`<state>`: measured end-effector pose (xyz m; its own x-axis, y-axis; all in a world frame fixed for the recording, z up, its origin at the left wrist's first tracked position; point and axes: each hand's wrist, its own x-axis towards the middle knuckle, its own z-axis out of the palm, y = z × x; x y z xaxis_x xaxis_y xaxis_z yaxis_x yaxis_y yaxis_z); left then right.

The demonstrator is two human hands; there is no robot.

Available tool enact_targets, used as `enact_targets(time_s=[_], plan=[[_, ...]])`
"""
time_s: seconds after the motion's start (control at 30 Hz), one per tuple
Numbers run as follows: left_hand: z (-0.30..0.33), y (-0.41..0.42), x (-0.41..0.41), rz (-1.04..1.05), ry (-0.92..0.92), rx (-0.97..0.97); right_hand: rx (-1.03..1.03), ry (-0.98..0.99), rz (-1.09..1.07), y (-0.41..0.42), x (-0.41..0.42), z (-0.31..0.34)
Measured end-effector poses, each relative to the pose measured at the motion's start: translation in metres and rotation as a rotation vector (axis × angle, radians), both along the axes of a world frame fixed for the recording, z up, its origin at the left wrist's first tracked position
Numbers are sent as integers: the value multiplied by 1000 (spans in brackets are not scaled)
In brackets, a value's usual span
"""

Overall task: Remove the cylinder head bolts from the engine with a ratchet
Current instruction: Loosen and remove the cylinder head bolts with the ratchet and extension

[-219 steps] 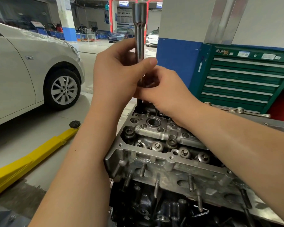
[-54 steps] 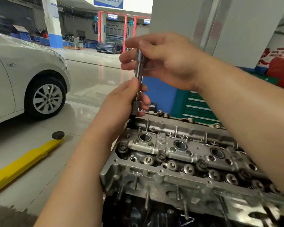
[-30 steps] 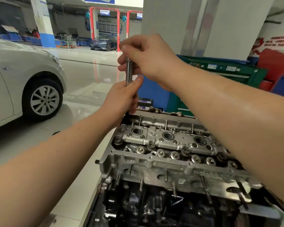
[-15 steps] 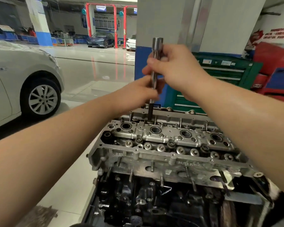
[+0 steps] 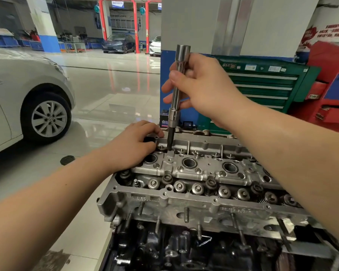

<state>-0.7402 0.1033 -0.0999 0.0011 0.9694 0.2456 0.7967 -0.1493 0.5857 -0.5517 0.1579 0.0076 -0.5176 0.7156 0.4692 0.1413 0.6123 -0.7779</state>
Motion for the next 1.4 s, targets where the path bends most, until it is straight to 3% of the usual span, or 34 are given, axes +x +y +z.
enact_targets(time_s=[0.17,0.37,0.47,0.53,0.93,1.4], plan=[[-2,1,-3,-23,15,21,34,-29,14,3,2,0],[9,-7,6,-22,71,223,41,-31,33,7,4,-2],[26,-6,19,-127,-379,88,52,-13,39,10,2,-4],[31,-1,30,-149,-527,33,77,5,19,12,1,-6],[20,0,40,-152,-538,198,52,103,17,11,2,-8],[21,-4,42,-129,-548,159,89,15,32,2,5,-6]])
